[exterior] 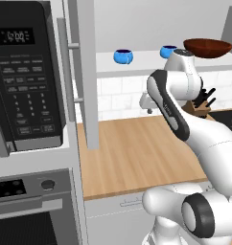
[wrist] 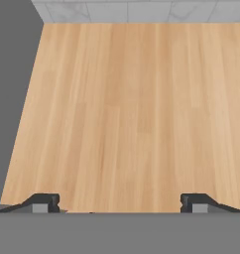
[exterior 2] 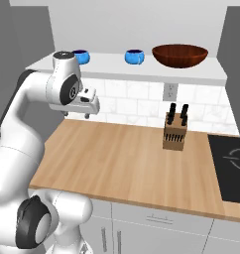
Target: Gather all objects into one cabinet and sort the glasses and bowls to opposite sides.
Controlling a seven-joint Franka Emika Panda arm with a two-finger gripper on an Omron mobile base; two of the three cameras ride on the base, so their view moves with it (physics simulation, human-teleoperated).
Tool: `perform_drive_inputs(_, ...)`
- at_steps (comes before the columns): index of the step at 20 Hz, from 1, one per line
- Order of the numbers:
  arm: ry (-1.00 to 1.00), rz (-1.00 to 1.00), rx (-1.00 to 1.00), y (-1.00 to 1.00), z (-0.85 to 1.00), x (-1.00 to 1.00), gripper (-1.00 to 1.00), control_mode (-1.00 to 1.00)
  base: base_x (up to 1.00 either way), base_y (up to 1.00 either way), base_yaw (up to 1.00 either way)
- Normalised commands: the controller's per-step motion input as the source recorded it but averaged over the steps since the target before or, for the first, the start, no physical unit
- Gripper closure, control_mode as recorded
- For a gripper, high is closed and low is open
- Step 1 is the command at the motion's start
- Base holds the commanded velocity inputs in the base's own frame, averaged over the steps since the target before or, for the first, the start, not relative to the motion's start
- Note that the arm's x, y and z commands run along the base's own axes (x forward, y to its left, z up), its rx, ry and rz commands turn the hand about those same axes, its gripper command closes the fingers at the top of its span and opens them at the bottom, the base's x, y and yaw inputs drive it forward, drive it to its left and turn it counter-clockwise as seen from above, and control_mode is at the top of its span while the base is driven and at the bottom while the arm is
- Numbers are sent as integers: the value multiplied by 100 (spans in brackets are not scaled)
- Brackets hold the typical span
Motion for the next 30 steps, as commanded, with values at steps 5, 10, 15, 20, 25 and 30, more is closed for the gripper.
perform_drive_inputs(5, 0, 0, 0, 0, 0, 0, -100, -100, 0, 0, 0)
perform_drive_inputs(10, -2, 0, 0, 0, 0, -6, -100, -100, 0, 0, 0)
perform_drive_inputs(15, -43, 0, -7, 0, -1, -81, -100, -100, 0, 0, 0)
perform_drive_inputs(20, -50, 0, -16, -1, 25, -59, -100, -100, 0, 0, 0)
perform_drive_inputs(25, -25, 0, -11, -1, 21, -27, -100, -100, 0, 0, 0)
perform_drive_inputs(30, 0, 4, -2, 0, 30, -15, -100, -100, 0, 0, 0)
